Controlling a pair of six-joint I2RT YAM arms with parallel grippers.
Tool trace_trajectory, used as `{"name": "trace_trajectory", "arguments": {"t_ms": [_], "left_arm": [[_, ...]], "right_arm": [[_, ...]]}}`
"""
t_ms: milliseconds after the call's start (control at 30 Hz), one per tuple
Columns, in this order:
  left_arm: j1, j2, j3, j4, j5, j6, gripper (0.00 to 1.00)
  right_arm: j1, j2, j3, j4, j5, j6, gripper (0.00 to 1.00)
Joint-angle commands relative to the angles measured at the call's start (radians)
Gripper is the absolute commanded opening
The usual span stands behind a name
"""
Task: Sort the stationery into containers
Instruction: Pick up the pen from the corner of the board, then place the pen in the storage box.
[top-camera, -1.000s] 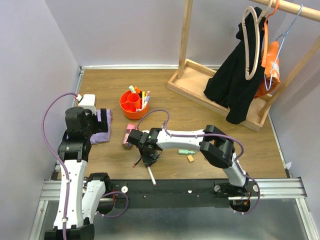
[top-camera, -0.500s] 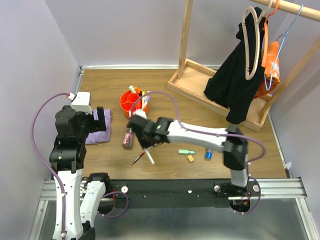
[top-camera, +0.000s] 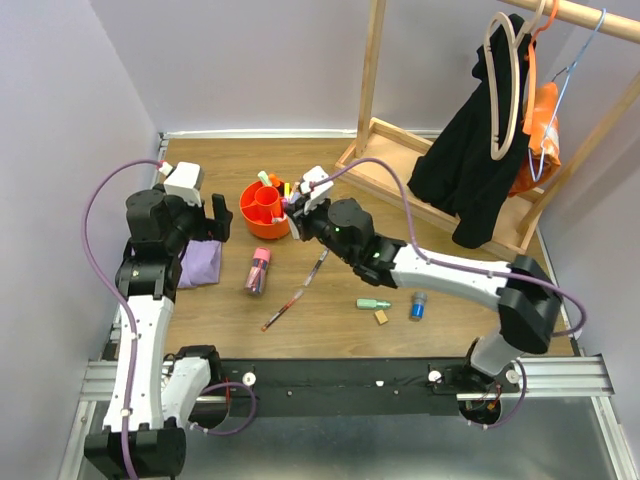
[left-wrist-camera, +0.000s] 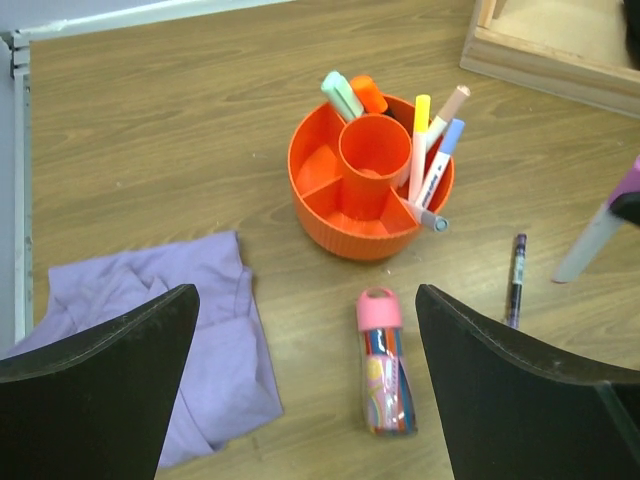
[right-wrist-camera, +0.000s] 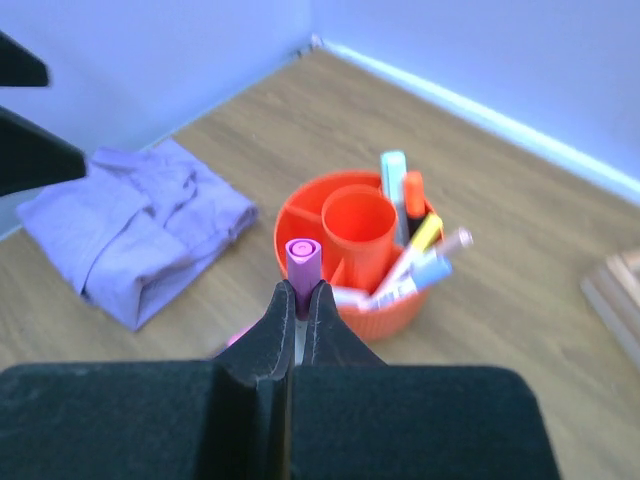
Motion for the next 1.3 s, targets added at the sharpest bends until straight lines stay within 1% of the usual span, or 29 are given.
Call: {"name": "trace_trajectory", "arguments": {"t_ms": [0, 67, 167, 233, 333, 433, 500, 600, 667, 800, 967, 1267], "left_arm": [[-0.003, 0.084, 0.036, 0.124, 0.026, 0.017, 0.99], [0.005, 0.133, 0.061, 0.135, 0.031, 0.022, 0.99], [0.018, 0.203, 0.114, 0.135, 0.010, -0.010, 0.99], [0.020, 0.234, 0.140, 0.134, 0.000, -0.010, 0.99], [0.026, 0.276, 0.153, 0.158, -0.009, -0.010, 0.99], [0.067, 0.323, 0.176, 0.171, 0.019, -0.073, 0.99], [0.080, 0.358, 0.184, 0.174, 0.017, -0.081, 0.99], [0.088, 0.400, 0.188, 0.180, 0.008, -0.061, 0.99], [0.094, 0.436, 0.197, 0.184, 0.003, -0.064, 0.99], [0.095, 0.492, 0.211, 0.212, 0.003, -0.083, 0.98], [0.095, 0.570, 0.237, 0.244, 0.011, -0.116, 0.98], [0.097, 0.647, 0.248, 0.261, 0.029, -0.172, 0.98]], "right_arm": [[-0.033, 0.082, -0.025, 0.512, -0.093, -0.174, 0.01], [-0.059, 0.122, -0.036, 0.596, -0.137, -0.183, 0.01], [-0.116, 0.179, 0.026, 0.568, -0.170, -0.125, 0.01], [-0.157, 0.207, 0.045, 0.569, -0.218, -0.111, 0.01], [-0.203, 0.268, 0.082, 0.592, -0.252, -0.085, 0.01], [-0.234, 0.334, 0.113, 0.646, -0.288, -0.077, 0.01], [-0.243, 0.372, 0.145, 0.660, -0.286, -0.053, 0.01], [-0.246, 0.396, 0.166, 0.675, -0.340, -0.014, 0.01], [-0.245, 0.411, 0.180, 0.673, -0.389, 0.000, 0.01], [-0.245, 0.423, 0.191, 0.646, -0.438, 0.026, 0.01], [-0.245, 0.442, 0.182, 0.608, -0.429, 0.015, 0.01], [-0.245, 0.500, 0.162, 0.635, -0.411, 0.017, 0.01]]}}
